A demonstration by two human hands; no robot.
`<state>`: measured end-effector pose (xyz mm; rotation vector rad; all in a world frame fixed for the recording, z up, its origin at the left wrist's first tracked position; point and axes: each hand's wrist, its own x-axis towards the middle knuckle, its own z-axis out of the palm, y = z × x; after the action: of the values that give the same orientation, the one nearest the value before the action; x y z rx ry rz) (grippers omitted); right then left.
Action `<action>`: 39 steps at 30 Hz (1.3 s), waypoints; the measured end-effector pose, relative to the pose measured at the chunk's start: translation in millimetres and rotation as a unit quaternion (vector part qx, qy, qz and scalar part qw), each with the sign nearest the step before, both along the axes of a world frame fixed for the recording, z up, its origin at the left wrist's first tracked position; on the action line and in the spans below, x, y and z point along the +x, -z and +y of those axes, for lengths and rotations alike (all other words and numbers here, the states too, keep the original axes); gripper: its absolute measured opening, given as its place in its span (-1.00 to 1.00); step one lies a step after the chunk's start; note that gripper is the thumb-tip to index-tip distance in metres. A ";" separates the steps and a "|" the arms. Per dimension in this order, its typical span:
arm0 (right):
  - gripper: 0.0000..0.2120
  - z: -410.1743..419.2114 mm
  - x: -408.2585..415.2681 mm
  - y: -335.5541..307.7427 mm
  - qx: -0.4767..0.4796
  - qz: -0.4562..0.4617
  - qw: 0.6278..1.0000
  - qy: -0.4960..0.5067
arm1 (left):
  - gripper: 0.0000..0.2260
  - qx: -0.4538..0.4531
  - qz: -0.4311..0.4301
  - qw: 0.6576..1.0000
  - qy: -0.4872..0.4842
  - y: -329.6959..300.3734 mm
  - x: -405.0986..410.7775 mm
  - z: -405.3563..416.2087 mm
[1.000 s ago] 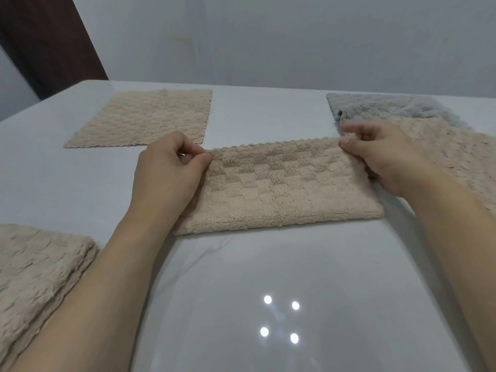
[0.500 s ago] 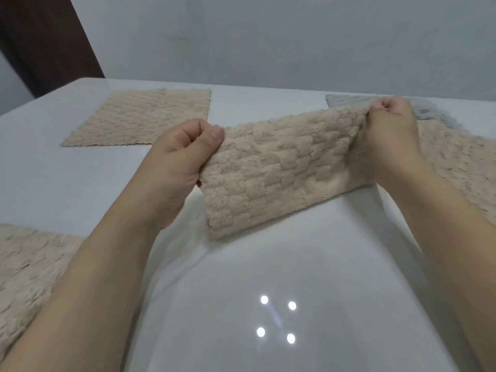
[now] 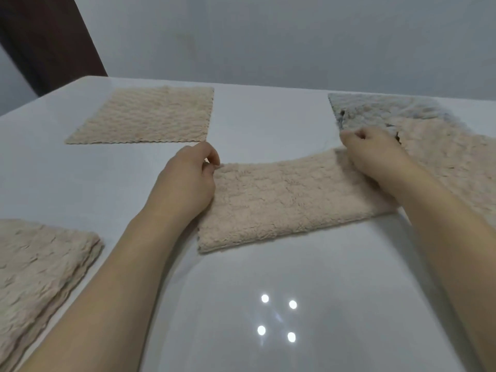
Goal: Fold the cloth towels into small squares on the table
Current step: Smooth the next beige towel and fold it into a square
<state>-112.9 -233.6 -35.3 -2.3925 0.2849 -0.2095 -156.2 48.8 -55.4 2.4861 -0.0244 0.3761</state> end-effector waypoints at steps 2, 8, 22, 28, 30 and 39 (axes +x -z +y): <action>-0.82 -0.7 2.4 -3.4 0.018 0.024 0.999 -0.018 | -0.82 -0.007 0.016 1.000 -0.009 0.5 0.4 0.9; -0.92 -1.0 6.3 3.3 -0.024 -0.037 0.999 0.001 | -0.84 -0.030 0.076 0.996 -0.047 -7.2 -3.1 0.6; -0.65 55.7 -11.5 10.8 -0.201 -0.166 0.948 -0.182 | -0.60 0.118 0.022 0.991 -0.064 -9.7 -16.5 -9.2; -0.53 49.9 -9.7 35.9 -0.272 0.009 0.926 -0.260 | -0.40 0.164 0.023 0.983 0.078 10.3 -37.0 -69.8; -0.52 45.5 -6.3 38.3 -0.284 0.019 0.923 -0.261 | -0.41 0.218 0.089 0.969 0.079 20.7 -40.0 -79.2; -0.49 21.7 3.4 36.2 -0.298 0.059 0.929 -0.213 | -0.42 0.256 0.154 0.954 0.035 22.2 -58.6 -37.0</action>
<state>-109.6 -211.8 -71.6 -2.9982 -0.2961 0.0665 -214.8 11.8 -77.7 3.0206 -0.0920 -0.0684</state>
